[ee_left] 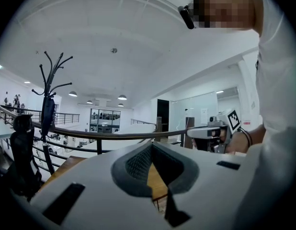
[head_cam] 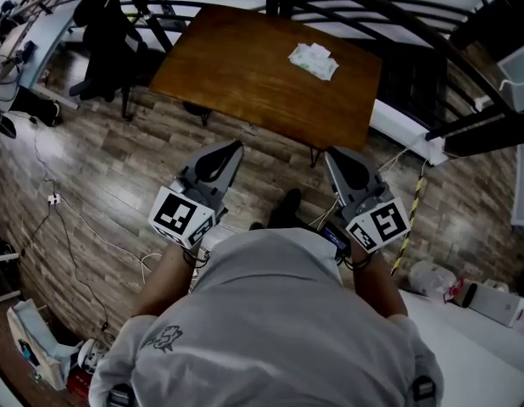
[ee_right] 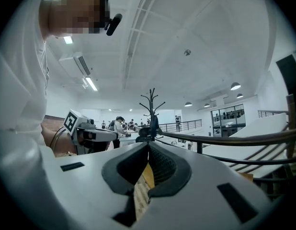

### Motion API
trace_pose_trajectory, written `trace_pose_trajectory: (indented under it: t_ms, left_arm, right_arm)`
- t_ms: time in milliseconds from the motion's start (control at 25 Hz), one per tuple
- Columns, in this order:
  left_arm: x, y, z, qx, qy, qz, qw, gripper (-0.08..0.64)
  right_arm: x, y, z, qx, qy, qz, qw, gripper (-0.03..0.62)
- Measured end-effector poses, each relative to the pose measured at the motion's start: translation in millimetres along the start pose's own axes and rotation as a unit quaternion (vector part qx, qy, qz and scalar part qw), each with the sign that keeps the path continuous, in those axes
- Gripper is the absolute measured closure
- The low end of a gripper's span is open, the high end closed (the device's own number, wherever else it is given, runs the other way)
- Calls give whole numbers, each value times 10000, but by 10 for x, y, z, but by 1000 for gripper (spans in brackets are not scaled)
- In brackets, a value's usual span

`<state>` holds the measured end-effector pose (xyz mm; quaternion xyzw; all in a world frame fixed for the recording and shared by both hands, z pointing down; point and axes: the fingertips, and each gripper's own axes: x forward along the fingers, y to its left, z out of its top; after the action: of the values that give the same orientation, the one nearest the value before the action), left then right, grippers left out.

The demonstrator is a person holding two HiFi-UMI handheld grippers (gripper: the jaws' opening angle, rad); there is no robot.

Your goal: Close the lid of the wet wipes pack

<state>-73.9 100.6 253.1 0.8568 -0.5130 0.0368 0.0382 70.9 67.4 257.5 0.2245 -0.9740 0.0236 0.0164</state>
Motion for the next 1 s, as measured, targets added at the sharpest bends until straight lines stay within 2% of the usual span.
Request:
trace_pose_trajectory:
  t_ms: [360,640,1000]
  left_arm:
    - [628,315,39,-44,3,128,9999,546]
    - [1401,270,137,-1,-23,-161,9999,546]
    - [2024,276,171,-12,-30,-414,9991,546]
  right_arm:
    - [306,-646,-41,66,56,100,9999,558]
    - [172,-1340,5,91,23,-158,9998,558]
    - [112,-1856,-6,107,42,-361,9993,558]
